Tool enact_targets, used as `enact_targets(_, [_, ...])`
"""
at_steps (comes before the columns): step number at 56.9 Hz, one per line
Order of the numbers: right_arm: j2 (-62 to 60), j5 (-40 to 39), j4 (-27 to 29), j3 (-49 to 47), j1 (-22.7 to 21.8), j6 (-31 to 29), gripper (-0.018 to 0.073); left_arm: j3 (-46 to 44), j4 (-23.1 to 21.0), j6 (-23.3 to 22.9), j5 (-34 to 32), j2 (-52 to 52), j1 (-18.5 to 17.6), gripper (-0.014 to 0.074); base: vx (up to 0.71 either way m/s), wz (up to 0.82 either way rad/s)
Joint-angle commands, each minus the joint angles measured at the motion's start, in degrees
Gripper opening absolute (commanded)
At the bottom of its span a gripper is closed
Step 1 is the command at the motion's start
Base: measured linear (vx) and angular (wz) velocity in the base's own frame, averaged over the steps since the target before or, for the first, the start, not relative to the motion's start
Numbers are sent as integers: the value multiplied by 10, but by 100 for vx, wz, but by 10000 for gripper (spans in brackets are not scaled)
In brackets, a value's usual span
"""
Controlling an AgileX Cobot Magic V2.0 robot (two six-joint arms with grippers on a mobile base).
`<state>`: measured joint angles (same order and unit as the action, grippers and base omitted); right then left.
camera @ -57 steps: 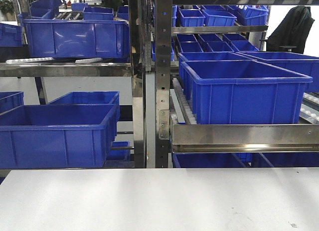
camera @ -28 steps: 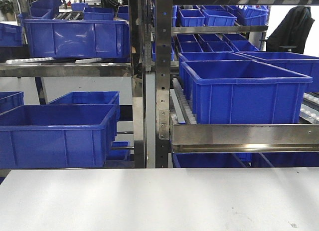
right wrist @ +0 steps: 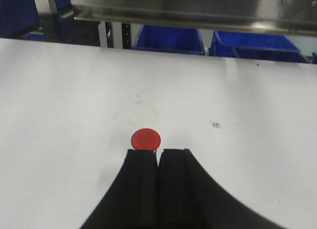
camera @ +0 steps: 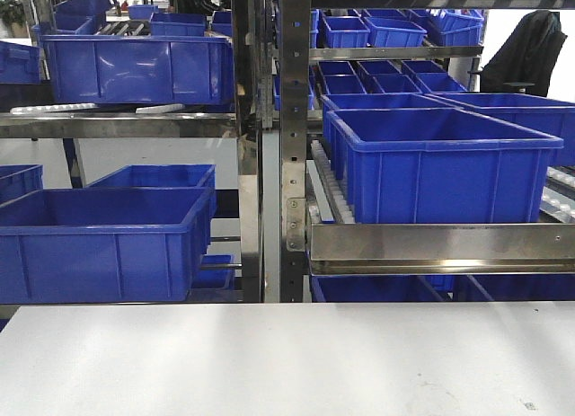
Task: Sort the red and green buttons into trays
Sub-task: 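Grasp the green button with left gripper and red button with right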
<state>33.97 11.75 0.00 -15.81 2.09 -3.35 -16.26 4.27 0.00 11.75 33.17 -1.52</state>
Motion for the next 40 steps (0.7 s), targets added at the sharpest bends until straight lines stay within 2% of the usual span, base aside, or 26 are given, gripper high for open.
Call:
enact_targets(1, [27, -53, -6, -21, -3, 1, 52, -19, 3, 0, -38, 30, -1, 220, 0, 0])
enact_targets(10, [64, -53, -6, -21, -3, 1, 132, -19, 0, 0, -35, 75, -1, 463, 0, 0])
enact_targets(18, [82, -53, -7, -21, -3, 1, 202, -19, -1, 0, -38, 113, -1, 601, 0, 0])
enact_targets(27, [93, -53, -7, -21, -3, 1, 267, -19, -2, -6, -47, 165, -1, 615, 0, 0])
enact_targets(40, [93, -53, -7, -21, -3, 1, 299, -19, -2, -8, -153, 254, 0, 605, 0, 0])
